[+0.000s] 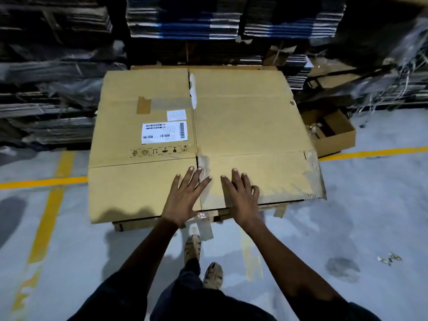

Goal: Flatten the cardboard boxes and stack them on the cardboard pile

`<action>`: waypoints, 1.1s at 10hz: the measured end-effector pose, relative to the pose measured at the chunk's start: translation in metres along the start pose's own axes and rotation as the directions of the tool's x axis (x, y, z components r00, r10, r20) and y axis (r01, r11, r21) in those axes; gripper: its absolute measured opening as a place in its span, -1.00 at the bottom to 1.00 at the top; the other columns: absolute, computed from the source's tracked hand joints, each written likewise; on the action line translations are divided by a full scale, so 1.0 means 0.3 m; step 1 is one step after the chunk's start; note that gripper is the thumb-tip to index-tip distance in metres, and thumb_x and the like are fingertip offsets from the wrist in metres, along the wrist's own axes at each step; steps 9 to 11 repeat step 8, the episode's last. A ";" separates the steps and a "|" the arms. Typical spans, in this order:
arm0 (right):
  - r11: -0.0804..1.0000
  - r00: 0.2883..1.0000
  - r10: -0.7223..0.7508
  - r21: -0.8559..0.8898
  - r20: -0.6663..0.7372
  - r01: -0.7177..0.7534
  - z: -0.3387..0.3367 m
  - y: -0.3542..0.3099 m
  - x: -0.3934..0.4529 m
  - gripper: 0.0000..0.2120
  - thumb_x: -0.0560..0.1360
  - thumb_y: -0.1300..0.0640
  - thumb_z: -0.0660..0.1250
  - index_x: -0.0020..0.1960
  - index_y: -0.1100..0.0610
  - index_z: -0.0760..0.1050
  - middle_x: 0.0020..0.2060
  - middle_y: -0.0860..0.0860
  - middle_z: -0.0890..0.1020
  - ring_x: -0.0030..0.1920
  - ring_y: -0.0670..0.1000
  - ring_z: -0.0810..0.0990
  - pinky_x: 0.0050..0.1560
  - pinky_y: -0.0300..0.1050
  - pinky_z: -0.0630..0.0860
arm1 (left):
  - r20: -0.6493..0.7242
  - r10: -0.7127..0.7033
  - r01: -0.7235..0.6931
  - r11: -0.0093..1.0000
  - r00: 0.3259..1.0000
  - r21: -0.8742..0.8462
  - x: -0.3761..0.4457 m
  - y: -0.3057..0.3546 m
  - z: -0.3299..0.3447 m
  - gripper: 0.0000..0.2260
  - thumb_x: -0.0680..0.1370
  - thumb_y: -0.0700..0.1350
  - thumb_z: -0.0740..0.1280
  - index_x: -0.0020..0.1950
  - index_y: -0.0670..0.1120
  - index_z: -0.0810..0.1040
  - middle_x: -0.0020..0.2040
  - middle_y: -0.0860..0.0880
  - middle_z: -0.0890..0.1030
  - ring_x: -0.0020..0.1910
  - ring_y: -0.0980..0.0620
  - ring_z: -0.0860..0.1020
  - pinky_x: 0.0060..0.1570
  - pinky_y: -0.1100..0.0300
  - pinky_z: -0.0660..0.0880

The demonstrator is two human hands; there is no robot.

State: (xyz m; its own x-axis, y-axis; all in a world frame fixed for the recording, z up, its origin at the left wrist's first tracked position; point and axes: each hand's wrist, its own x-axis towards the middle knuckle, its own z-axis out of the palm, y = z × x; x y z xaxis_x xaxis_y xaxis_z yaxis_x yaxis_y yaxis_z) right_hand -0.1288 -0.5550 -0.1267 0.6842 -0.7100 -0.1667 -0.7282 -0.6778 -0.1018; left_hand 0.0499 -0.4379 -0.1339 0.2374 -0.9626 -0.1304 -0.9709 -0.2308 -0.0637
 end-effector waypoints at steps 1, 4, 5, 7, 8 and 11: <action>1.000 0.999 0.022 0.017 -0.046 -0.021 -0.041 0.002 0.041 -0.09 0.38 0.27 0.50 0.57 -0.11 0.13 0.61 0.02 0.08 0.58 0.19 0.06 0.33 0.26 0.23 | -0.010 -0.035 0.035 0.999 0.999 0.003 0.041 -0.034 -0.051 0.09 0.27 0.19 0.58 0.61 0.09 -0.01 0.63 -0.08 0.01 0.60 -0.14 -0.03 0.46 -0.20 0.11; 0.969 0.996 0.085 0.230 0.008 -0.084 -0.172 -0.004 0.080 -0.39 0.45 0.06 0.50 0.45 -0.07 0.39 0.54 -0.04 0.28 0.56 0.09 0.14 0.36 0.17 0.24 | 0.074 -0.075 0.092 0.960 0.994 -0.266 0.075 -0.048 -0.155 0.06 0.35 0.22 0.51 0.59 0.18 -0.18 0.62 -0.07 -0.22 0.60 -0.07 -0.15 0.48 -0.13 0.10; 0.932 0.996 0.093 0.353 0.001 -0.088 -0.182 -0.013 0.034 -0.45 0.48 0.01 0.48 0.44 -0.05 0.44 0.52 -0.01 0.34 0.55 0.11 0.18 0.37 0.20 0.26 | 0.042 -0.106 0.114 0.932 0.993 -0.344 0.017 -0.012 -0.167 -0.01 0.40 0.21 0.47 0.59 0.19 -0.15 0.62 -0.05 -0.24 0.60 -0.05 -0.13 0.48 -0.15 0.14; 0.822 0.963 0.092 0.564 -0.255 0.071 -0.203 -0.126 -0.140 -0.56 0.52 0.03 0.40 0.38 0.03 0.49 0.42 0.06 0.47 0.46 0.15 0.33 0.35 0.22 0.30 | -0.049 -0.239 0.188 0.861 0.970 -0.472 -0.192 0.001 -0.166 -0.26 0.49 0.23 0.30 0.57 0.23 -0.03 0.57 -0.06 0.23 0.49 -0.14 0.31 0.31 -0.17 0.41; 0.804 0.928 0.072 0.572 -0.366 0.163 -0.231 -0.188 -0.191 -0.55 0.53 0.02 0.34 0.41 0.03 0.46 0.41 0.06 0.48 0.45 0.14 0.35 0.35 0.21 0.32 | -0.105 -0.395 0.230 0.710 0.913 -0.665 -0.299 -0.009 -0.227 -0.26 0.54 0.16 0.31 0.59 0.21 -0.06 0.06 -0.02 0.70 0.00 -0.08 0.66 0.00 0.01 0.58; 0.804 0.928 0.072 0.572 -0.366 0.163 -0.231 -0.188 -0.191 -0.55 0.53 0.02 0.34 0.41 0.03 0.46 0.41 0.06 0.48 0.45 0.14 0.35 0.35 0.21 0.32 | -0.105 -0.395 0.230 0.710 0.913 -0.665 -0.299 -0.009 -0.227 -0.26 0.54 0.16 0.31 0.59 0.21 -0.06 0.06 -0.02 0.70 0.00 -0.08 0.66 0.00 0.01 0.58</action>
